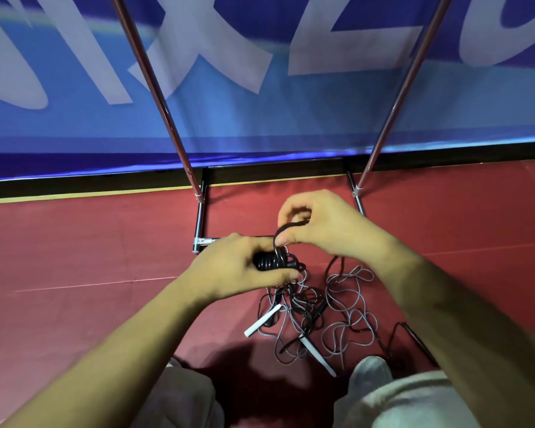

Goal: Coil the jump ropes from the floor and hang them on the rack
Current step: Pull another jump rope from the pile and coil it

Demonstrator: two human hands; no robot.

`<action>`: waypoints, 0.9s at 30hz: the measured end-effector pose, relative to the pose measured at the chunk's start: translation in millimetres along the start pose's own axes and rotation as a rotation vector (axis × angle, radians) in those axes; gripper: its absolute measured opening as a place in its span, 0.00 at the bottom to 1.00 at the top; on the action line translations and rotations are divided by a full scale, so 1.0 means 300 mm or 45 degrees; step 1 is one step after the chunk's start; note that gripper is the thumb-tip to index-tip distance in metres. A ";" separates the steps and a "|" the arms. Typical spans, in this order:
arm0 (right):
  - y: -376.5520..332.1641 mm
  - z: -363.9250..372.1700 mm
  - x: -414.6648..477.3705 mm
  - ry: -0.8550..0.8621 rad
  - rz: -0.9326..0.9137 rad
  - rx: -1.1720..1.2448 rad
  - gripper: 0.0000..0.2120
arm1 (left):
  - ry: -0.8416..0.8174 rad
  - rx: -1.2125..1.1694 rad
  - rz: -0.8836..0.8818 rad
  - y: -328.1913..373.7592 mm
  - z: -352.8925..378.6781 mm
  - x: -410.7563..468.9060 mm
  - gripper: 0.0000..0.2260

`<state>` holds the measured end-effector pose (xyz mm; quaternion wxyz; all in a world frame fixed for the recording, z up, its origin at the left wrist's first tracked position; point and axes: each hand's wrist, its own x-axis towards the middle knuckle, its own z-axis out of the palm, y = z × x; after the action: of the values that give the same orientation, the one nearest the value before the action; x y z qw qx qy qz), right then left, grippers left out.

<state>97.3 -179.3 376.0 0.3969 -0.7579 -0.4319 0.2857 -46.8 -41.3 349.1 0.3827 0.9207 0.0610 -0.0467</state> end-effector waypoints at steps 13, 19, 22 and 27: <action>0.014 -0.012 0.012 0.065 0.109 0.073 0.08 | 0.335 -1.186 -0.145 0.038 -0.029 0.029 0.16; 0.018 -0.023 0.001 0.046 0.100 -0.060 0.08 | 0.508 -1.202 -0.293 0.018 -0.069 0.036 0.11; 0.017 -0.016 -0.010 -0.013 0.130 -0.068 0.09 | 0.593 -1.106 -0.399 -0.004 -0.081 0.039 0.07; 0.006 0.003 -0.003 -0.095 0.115 -0.245 0.06 | 0.665 -0.674 -0.430 -0.045 -0.075 0.042 0.11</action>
<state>97.0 -180.5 374.2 0.2926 -0.7999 -0.4372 0.2886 -35.5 -14.9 353.7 0.5651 0.7483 0.3162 0.1437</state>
